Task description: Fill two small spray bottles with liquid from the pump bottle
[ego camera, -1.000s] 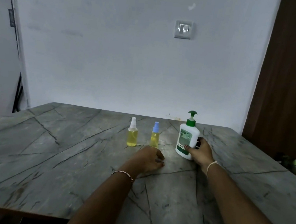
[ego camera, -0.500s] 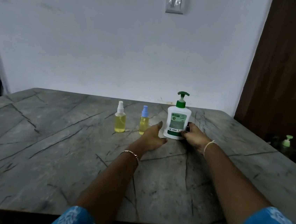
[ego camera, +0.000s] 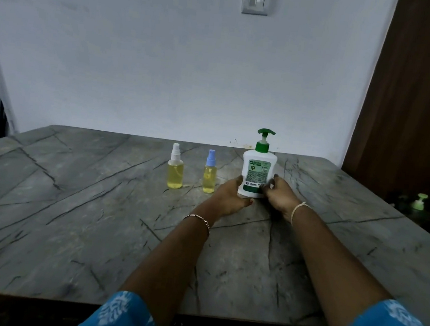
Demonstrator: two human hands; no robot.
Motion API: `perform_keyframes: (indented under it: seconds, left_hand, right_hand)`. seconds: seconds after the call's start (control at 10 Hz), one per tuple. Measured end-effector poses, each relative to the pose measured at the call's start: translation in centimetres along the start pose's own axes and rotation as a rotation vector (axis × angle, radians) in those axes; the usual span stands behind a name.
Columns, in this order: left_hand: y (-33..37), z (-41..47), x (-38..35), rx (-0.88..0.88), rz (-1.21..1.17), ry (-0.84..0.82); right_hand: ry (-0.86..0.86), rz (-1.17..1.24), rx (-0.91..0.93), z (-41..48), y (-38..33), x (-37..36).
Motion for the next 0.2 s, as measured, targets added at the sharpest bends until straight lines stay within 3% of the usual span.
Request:
perform_keyframes:
  seconds: [0.2]
  left_hand:
    - [1.1,-2.2,0.0,-0.036,0.154,0.033]
  right_hand:
    - [0.128,-0.164,0.011,-2.4,-0.6,0.3]
Point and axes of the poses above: each hand's wrist, its own z-axis towards the middle knuckle, its own x-axis out of the back of the hand, y = z × x, the point moved 2 cm from there along z, towards the middle knuckle, and after that the axes turned 8 degrees about -z, right-handed, at the moved point
